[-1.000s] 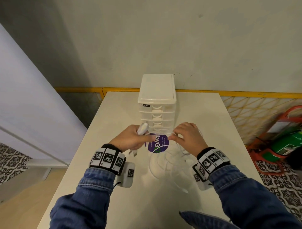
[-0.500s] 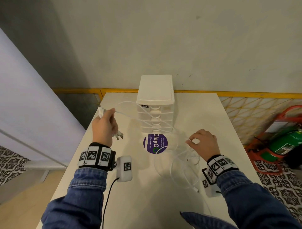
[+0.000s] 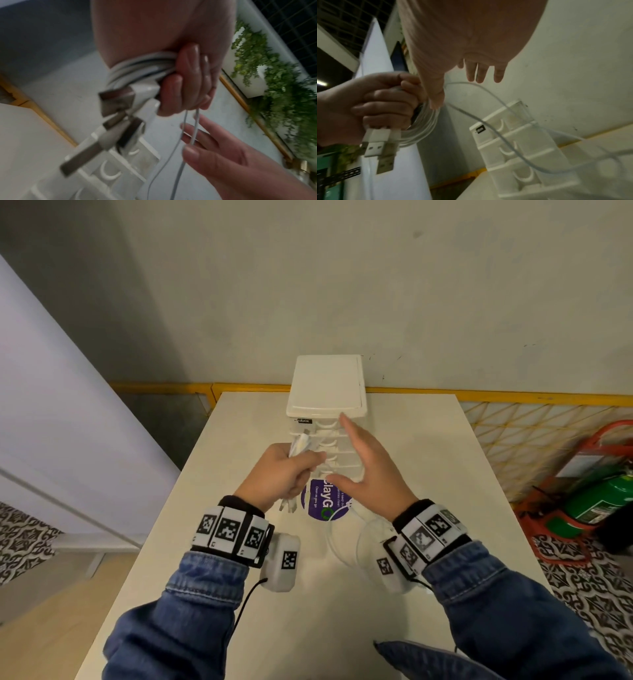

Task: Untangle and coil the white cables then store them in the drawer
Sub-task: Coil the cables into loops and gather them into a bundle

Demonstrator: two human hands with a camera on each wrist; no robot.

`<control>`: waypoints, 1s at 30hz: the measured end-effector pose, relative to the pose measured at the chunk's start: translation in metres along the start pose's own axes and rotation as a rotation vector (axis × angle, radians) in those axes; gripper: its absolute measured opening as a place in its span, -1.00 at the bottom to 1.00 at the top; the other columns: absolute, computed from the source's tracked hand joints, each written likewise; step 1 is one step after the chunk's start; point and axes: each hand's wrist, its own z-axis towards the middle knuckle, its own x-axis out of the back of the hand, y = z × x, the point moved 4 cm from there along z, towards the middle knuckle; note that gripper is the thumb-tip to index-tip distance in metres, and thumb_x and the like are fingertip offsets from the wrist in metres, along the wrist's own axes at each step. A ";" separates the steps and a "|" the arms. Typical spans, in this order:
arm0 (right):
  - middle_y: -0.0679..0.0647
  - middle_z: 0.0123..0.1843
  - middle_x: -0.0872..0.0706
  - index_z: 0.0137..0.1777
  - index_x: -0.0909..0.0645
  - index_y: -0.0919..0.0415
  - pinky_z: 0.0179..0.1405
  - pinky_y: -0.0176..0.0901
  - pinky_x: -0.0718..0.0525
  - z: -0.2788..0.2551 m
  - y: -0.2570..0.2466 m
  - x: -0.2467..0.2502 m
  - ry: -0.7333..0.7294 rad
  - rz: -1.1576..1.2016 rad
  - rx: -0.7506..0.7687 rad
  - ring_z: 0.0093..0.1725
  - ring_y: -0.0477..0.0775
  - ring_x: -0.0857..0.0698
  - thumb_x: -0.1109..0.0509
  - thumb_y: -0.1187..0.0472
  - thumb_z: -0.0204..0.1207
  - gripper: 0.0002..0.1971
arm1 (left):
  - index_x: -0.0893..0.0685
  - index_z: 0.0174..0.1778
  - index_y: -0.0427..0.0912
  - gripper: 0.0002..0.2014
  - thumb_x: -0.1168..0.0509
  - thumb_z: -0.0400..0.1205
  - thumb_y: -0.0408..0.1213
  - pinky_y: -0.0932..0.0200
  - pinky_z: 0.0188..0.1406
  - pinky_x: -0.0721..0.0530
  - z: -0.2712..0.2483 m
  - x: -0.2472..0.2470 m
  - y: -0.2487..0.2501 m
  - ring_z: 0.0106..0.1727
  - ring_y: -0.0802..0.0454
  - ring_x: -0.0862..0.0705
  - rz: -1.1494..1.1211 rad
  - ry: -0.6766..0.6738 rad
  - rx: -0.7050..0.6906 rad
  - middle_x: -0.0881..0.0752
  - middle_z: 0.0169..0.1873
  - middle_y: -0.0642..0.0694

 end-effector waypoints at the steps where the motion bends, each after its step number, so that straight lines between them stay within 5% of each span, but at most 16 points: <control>1: 0.01 0.43 -0.52 0.52 -0.33 0.09 0.49 -0.12 -0.38 0.002 -0.002 -0.003 -0.019 -0.003 0.021 0.42 -0.06 -0.44 -0.45 0.11 0.45 -0.36 | -0.39 -0.58 -0.17 -0.58 -0.30 0.62 -0.34 0.34 -0.71 -0.13 -0.002 -0.003 0.003 -0.75 0.07 -0.19 0.018 -0.040 -0.013 -0.31 -0.77 -0.03; 3: 0.07 0.08 -0.72 0.19 -0.65 0.13 0.17 0.12 -0.60 0.004 -0.002 -0.001 0.003 0.028 0.023 0.10 0.04 -0.63 -0.35 0.13 0.52 -0.73 | -0.45 -0.56 -0.18 -0.60 -0.28 0.64 -0.32 0.34 -0.71 -0.14 -0.004 -0.006 0.006 -0.75 0.08 -0.19 0.055 -0.102 -0.014 -0.31 -0.77 -0.03; 5: 0.03 -0.13 -0.70 -0.03 -0.72 0.11 -0.06 0.13 -0.64 0.005 0.003 0.006 0.042 0.061 0.002 -0.12 0.05 -0.66 -0.33 0.15 0.54 -0.86 | -0.49 -0.48 -0.21 -0.64 -0.29 0.64 -0.22 0.30 -0.70 -0.14 -0.006 -0.005 0.003 -0.75 0.08 -0.20 0.113 -0.154 0.028 -0.33 -0.76 -0.03; 9: -0.18 -0.26 -0.55 0.08 -0.74 -0.01 -0.24 -0.25 -0.55 0.012 -0.001 0.023 0.118 0.033 0.099 -0.28 -0.14 -0.57 -0.39 0.14 0.51 -0.81 | -0.47 -0.45 -0.20 -0.65 -0.35 0.61 -0.16 0.21 -0.64 -0.12 -0.012 -0.013 -0.010 -0.73 0.05 -0.20 0.181 -0.302 0.114 -0.33 -0.71 -0.07; 14: -0.16 -0.25 -0.49 0.35 -0.57 0.03 -0.14 -0.44 -0.49 0.016 0.000 0.018 0.143 0.052 0.147 -0.23 -0.25 -0.54 -0.29 0.29 0.53 -0.61 | -0.51 -0.43 -0.22 -0.68 -0.29 0.55 -0.10 0.33 -0.70 -0.13 -0.020 -0.037 0.000 -0.76 0.11 -0.16 0.069 -0.448 0.097 -0.27 -0.75 0.00; 17: -0.23 -0.23 -0.44 0.44 -0.47 0.05 -0.09 -0.55 -0.44 0.004 0.011 0.005 0.084 0.069 0.099 -0.18 -0.37 -0.53 -0.13 0.30 0.55 -0.54 | -0.52 -0.42 -0.24 -0.63 -0.26 0.64 -0.09 0.33 -0.72 -0.15 -0.019 -0.038 0.009 -0.78 0.12 -0.17 0.003 -0.399 0.074 -0.27 -0.75 -0.01; 22: -0.28 -0.27 -0.43 0.37 -0.55 0.13 -0.14 -0.70 -0.41 -0.008 0.018 0.013 0.212 0.053 0.024 -0.14 -0.61 -0.54 -0.24 0.44 0.59 -0.60 | -0.50 -0.43 -0.23 -0.65 -0.27 0.65 -0.16 0.32 -0.73 -0.14 -0.017 -0.026 0.003 -0.76 0.09 -0.18 0.105 -0.265 0.143 -0.30 -0.72 -0.05; 30: -0.18 -0.14 -0.64 0.23 -0.64 -0.01 -0.09 -0.60 -0.46 -0.007 0.020 0.012 0.229 0.069 0.000 -0.12 -0.43 -0.59 -0.24 0.33 0.61 -0.69 | -0.45 -0.45 -0.18 -0.65 -0.28 0.64 -0.16 0.32 -0.72 -0.15 -0.019 -0.033 0.007 -0.75 0.09 -0.16 -0.004 -0.224 0.114 -0.25 -0.72 -0.02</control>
